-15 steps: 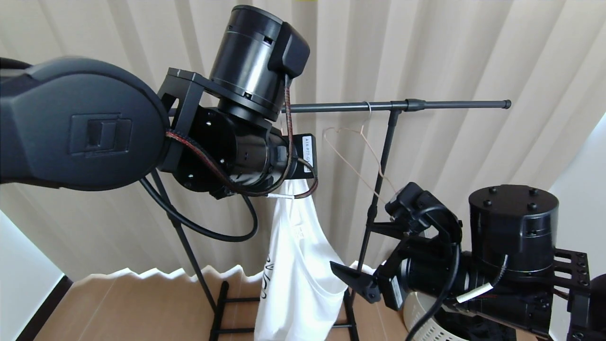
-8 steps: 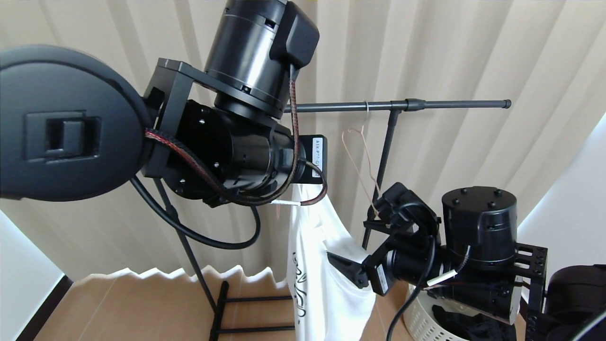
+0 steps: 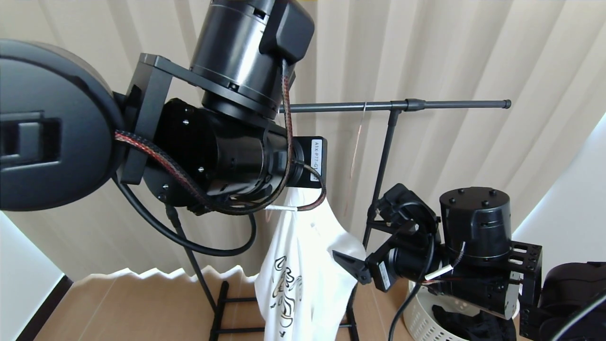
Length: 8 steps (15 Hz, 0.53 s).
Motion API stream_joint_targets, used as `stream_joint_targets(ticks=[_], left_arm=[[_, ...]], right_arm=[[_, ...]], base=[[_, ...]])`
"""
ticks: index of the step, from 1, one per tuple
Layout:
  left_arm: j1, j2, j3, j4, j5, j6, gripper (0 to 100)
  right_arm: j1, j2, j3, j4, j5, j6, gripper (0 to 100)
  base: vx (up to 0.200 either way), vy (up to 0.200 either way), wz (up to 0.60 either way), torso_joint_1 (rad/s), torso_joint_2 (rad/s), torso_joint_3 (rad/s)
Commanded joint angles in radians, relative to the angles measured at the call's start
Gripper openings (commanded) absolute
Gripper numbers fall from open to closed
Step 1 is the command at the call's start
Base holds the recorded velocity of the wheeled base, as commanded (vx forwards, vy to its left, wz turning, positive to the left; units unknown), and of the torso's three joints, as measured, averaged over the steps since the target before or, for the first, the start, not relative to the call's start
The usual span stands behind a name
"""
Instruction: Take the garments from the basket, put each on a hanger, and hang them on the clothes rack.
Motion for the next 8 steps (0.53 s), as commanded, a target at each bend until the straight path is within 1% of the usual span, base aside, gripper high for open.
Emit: stream_joint_targets(ticks=[1, 8], left_arm=[[0.001, -0.026, 0.030, -0.001, -0.001, 0.012, 0], [0.001, -0.055, 0.056, -0.001, -0.004, 0.027, 0]], right_arm=[[-0.005, -0.032, 0.013, 0.000, 0.009, -0.002, 100], [-0.005, -0.021, 0.015, 0.000, 0.009, -0.005, 100]], base=[[0.000, 0.000, 0.00, 0.000, 0.00, 0.000], [0.000, 0.000, 0.00, 0.000, 0.00, 0.000]])
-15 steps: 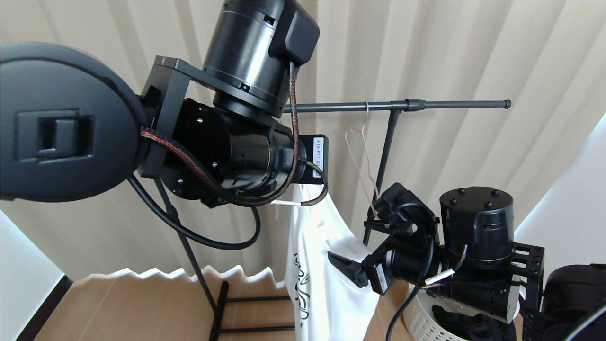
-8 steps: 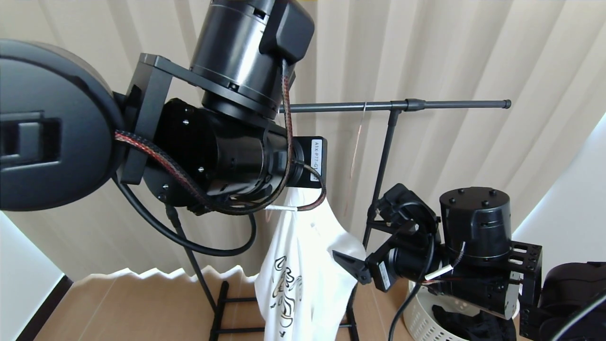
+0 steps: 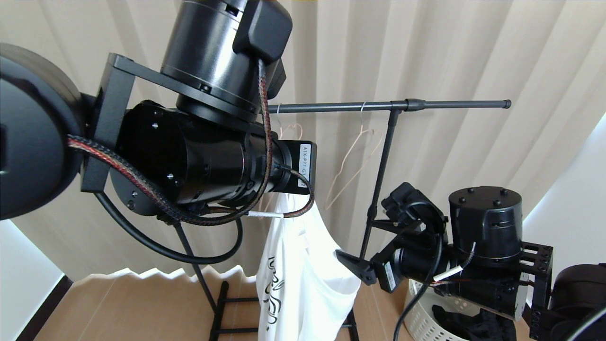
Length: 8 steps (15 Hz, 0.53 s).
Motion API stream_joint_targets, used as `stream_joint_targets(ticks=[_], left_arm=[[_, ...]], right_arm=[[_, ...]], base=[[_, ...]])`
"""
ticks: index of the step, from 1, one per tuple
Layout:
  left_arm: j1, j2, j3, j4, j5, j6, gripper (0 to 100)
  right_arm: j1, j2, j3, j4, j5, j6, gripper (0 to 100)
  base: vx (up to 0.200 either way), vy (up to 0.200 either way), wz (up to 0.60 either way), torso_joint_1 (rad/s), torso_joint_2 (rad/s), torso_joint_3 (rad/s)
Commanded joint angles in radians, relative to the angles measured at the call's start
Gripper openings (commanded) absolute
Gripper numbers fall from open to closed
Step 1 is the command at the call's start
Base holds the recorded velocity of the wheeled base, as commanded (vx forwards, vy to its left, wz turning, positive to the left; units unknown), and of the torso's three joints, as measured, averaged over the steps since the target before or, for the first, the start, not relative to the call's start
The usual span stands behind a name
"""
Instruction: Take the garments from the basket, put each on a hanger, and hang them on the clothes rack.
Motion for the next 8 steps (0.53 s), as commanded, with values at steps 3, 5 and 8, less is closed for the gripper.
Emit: stream_joint_targets(ticks=[3, 5, 8], left_arm=[[0.000, -0.009, 0.002, -0.001, -0.001, 0.002, 0], [0.000, -0.011, 0.003, -0.003, -0.001, 0.002, 0], [0.000, -0.011, 0.003, -0.003, -0.001, 0.000, 0]], right_arm=[[0.004, 0.028, -0.001, -0.001, -0.002, 0.002, 100], [0.005, 0.046, 0.003, -0.001, -0.002, 0.002, 100], [0.019, 0.046, 0.015, -0.006, -0.002, 0.002, 100]], base=[[0.000, 0.000, 0.00, 0.000, 0.00, 0.000], [0.000, 0.000, 0.00, 0.000, 0.00, 0.000], [0.000, 0.000, 0.00, 0.000, 0.00, 0.000]])
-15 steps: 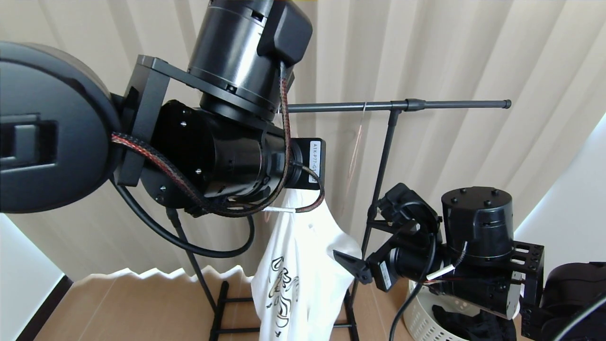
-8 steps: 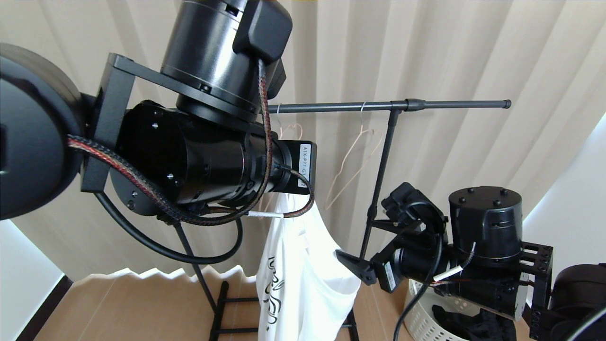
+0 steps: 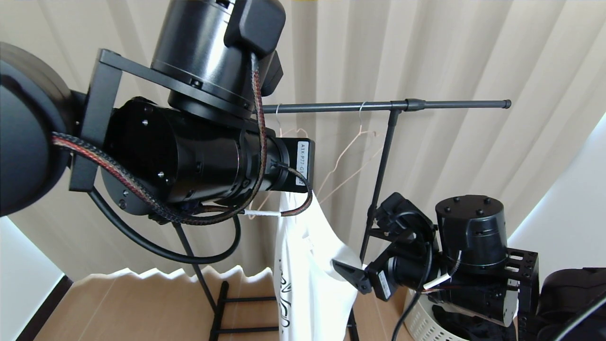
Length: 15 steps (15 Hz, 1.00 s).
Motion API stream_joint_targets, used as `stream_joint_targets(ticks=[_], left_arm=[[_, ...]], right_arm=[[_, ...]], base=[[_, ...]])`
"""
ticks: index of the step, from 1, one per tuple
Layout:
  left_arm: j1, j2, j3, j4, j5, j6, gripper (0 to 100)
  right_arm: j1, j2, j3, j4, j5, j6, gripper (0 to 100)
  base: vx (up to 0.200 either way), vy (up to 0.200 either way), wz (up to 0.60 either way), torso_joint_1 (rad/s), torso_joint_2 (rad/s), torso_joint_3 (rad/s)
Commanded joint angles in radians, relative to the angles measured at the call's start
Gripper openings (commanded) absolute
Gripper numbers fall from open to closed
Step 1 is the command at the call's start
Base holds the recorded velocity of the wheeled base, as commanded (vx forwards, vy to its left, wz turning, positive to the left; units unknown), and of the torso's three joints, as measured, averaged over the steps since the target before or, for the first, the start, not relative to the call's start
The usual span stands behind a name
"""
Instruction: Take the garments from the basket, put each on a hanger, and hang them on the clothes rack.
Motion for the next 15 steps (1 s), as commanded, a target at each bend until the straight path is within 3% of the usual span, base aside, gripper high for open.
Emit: stream_joint_targets(ticks=[1, 5, 6, 9, 15], left_arm=[[0.000, 0.001, -0.002, 0.000, 0.000, 0.001, 0], [0.000, 0.001, 0.002, -0.001, 0.000, 0.000, 0], [0.000, 0.001, 0.002, -0.001, 0.000, -0.002, 0], [0.000, -0.002, 0.003, 0.000, -0.001, -0.004, 0], [0.031, -0.025, 0.055, 0.003, -0.007, -0.011, 0]], right_arm=[[0.015, 0.018, 0.004, -0.001, 0.000, 0.000, 100], [0.038, 0.073, 0.003, -0.013, -0.003, 0.001, 100], [0.038, 0.081, 0.004, -0.047, -0.002, 0.001, 0], [0.032, 0.105, -0.005, -0.118, -0.008, 0.001, 0], [-0.115, 0.044, -0.048, -0.110, -0.006, 0.001, 0]], base=[[0.000, 0.000, 0.00, 0.000, 0.00, 0.000], [0.000, 0.000, 0.00, 0.000, 0.00, 0.000], [0.000, 0.000, 0.00, 0.000, 0.00, 0.000], [0.000, 0.000, 0.00, 0.000, 0.00, 0.000], [0.000, 0.000, 0.00, 0.000, 0.00, 0.000]])
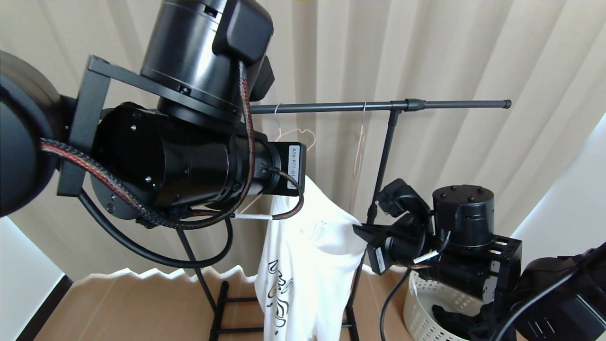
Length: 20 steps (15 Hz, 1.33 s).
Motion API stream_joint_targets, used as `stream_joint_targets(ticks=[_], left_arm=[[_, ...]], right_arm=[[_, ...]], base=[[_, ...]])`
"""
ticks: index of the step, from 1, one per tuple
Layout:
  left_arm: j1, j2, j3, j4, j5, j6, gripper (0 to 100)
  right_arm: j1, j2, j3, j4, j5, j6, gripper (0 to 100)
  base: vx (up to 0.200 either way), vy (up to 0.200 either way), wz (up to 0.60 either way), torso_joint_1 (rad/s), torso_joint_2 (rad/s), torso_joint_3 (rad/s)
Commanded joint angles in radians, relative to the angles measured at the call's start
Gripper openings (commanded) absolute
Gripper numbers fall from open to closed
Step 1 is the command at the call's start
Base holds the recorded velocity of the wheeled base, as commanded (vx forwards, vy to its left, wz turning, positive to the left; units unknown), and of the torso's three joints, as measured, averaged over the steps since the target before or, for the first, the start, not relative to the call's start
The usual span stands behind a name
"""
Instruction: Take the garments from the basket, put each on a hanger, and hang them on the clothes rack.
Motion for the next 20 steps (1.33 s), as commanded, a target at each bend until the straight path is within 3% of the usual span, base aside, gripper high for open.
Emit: stream_joint_targets(ticks=[1, 5, 11, 12, 16, 20], left_arm=[[0.028, -0.004, 0.037, -0.001, -0.001, 0.001, 0], [0.089, 0.013, 0.138, -0.004, -0.072, 0.002, 0], [0.127, 0.050, 0.220, -0.013, -0.089, 0.008, 0], [0.131, 0.054, 0.223, -0.024, -0.095, 0.010, 100], [0.163, 0.046, 0.227, -0.024, -0.121, 0.022, 100], [0.295, -0.003, 0.244, -0.031, -0.268, 0.143, 100]], right_arm=[[-0.049, -0.052, -0.021, 0.008, 0.001, -0.002, 0], [-0.066, -0.118, -0.024, 0.009, -0.002, -0.002, 0], [-0.091, -0.173, -0.025, 0.008, -0.004, -0.006, 0], [-0.092, -0.176, -0.027, 0.008, -0.004, -0.006, 0], [-0.106, -0.179, -0.028, 0.008, -0.005, -0.020, 0], [-0.114, -0.205, -0.021, 0.014, -0.005, -0.040, 0]], base=[[0.000, 0.000, 0.00, 0.000, 0.00, 0.000], [0.000, 0.000, 0.00, 0.000, 0.00, 0.000], [0.000, 0.000, 0.00, 0.000, 0.00, 0.000], [0.000, 0.000, 0.00, 0.000, 0.00, 0.000], [0.000, 0.000, 0.00, 0.000, 0.00, 0.000], [0.000, 0.000, 0.00, 0.000, 0.00, 0.000]])
